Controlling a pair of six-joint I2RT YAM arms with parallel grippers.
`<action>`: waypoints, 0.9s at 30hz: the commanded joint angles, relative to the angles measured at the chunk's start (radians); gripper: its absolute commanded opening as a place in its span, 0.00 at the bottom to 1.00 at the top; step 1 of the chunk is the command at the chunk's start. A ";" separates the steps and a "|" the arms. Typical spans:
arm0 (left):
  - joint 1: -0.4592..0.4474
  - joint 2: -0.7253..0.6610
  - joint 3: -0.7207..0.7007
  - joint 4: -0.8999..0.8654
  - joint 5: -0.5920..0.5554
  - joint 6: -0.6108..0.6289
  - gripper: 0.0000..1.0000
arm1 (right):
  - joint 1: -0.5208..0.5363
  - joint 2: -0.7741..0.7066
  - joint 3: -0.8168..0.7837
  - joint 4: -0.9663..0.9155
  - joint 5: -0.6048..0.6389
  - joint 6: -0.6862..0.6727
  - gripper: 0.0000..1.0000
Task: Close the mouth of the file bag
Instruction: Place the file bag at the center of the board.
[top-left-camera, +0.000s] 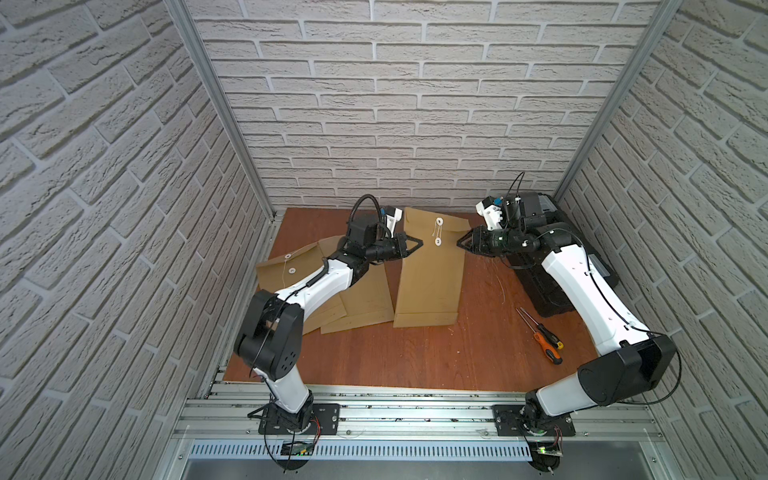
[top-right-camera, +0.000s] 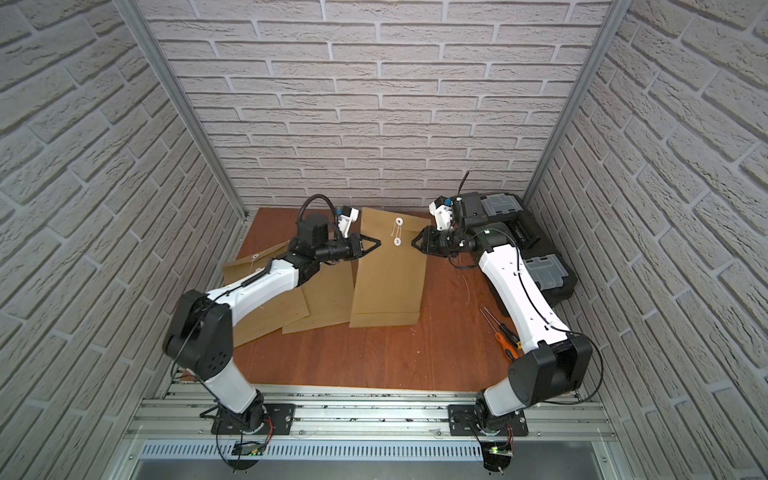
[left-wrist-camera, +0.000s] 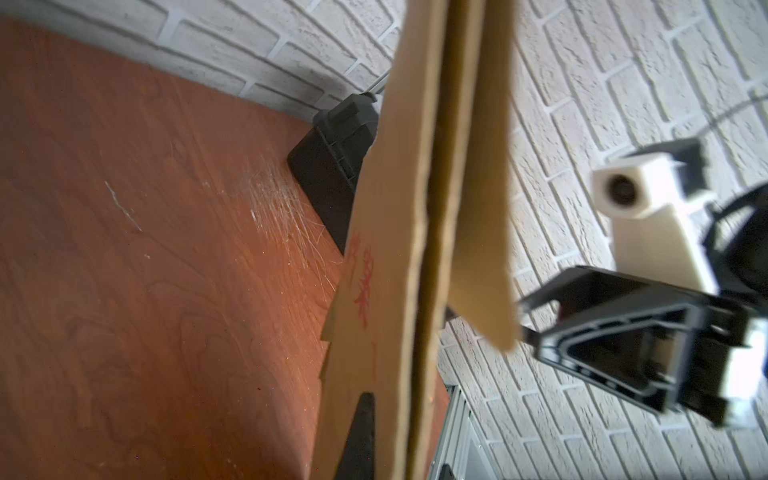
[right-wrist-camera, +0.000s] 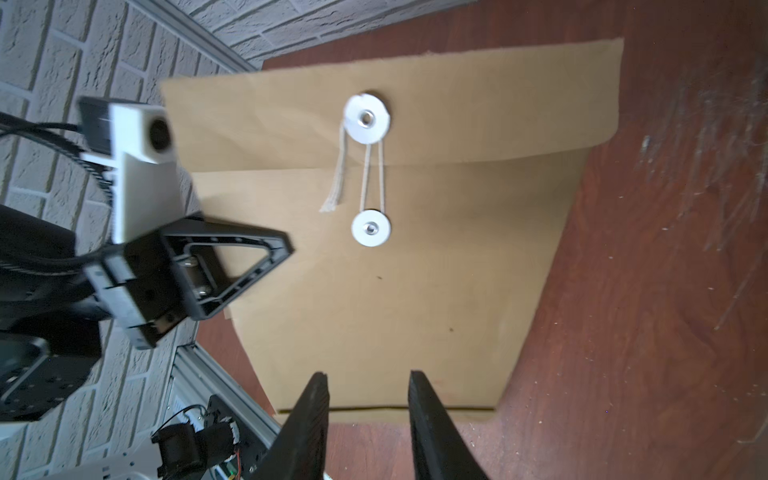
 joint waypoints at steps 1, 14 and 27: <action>-0.034 0.113 0.049 0.144 -0.107 -0.101 0.00 | -0.002 -0.031 0.005 0.047 0.072 -0.004 0.35; -0.136 0.655 0.562 -0.056 -0.123 -0.006 0.02 | -0.013 -0.025 -0.008 -0.008 0.138 -0.073 0.36; -0.087 0.576 0.644 -0.533 -0.240 0.259 0.87 | 0.004 0.005 -0.071 0.058 0.191 0.040 0.42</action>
